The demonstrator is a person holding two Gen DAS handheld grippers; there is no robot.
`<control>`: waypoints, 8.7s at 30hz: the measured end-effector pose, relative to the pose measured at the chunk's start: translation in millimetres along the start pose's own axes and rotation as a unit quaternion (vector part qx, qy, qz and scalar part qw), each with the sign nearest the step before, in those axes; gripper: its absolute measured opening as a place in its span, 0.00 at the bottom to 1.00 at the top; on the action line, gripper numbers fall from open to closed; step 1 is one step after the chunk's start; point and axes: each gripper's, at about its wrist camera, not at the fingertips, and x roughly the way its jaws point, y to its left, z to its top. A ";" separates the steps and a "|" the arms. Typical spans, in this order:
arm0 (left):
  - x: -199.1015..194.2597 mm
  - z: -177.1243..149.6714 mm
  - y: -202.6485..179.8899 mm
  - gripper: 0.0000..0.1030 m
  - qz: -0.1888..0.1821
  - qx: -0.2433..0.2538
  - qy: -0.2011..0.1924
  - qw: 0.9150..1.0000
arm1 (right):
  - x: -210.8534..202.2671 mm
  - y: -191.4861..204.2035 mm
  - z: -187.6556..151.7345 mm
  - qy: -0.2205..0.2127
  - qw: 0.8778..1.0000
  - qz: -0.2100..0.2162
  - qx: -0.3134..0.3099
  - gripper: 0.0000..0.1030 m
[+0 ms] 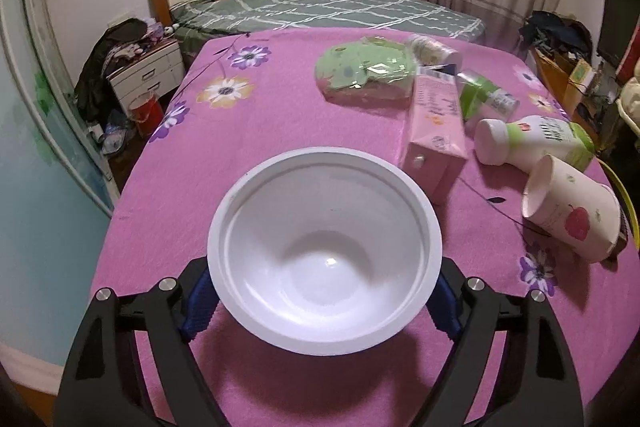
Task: Collect trash
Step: 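Grasp the white plastic bowl rim with the left tool, then carry the bowl with the left tool over the bin and release it, then grasp the brown square container with the right tool, then carry the brown container with the right tool into the bin and release, then grasp the pink carton upright with the left tool, then carry the pink carton with the left tool over the bin and release, then reach the right tool to the green plastic bag and grasp it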
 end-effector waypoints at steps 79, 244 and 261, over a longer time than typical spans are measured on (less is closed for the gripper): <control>40.0 76.4 91.9 0.95 0.076 -0.136 -0.099 0.983 | -12.9 134.9 -57.5 0.051 0.982 0.084 -0.162 0.64; -37.3 82.0 -435.5 0.85 -0.296 0.266 -0.065 0.915 | -122.1 -96.0 -65.3 -0.110 0.987 -0.110 0.036 0.89; -90.1 112.3 -110.6 0.93 -0.111 0.048 -0.185 0.975 | -64.8 -11.3 -51.4 -0.061 0.996 -0.052 -0.039 0.89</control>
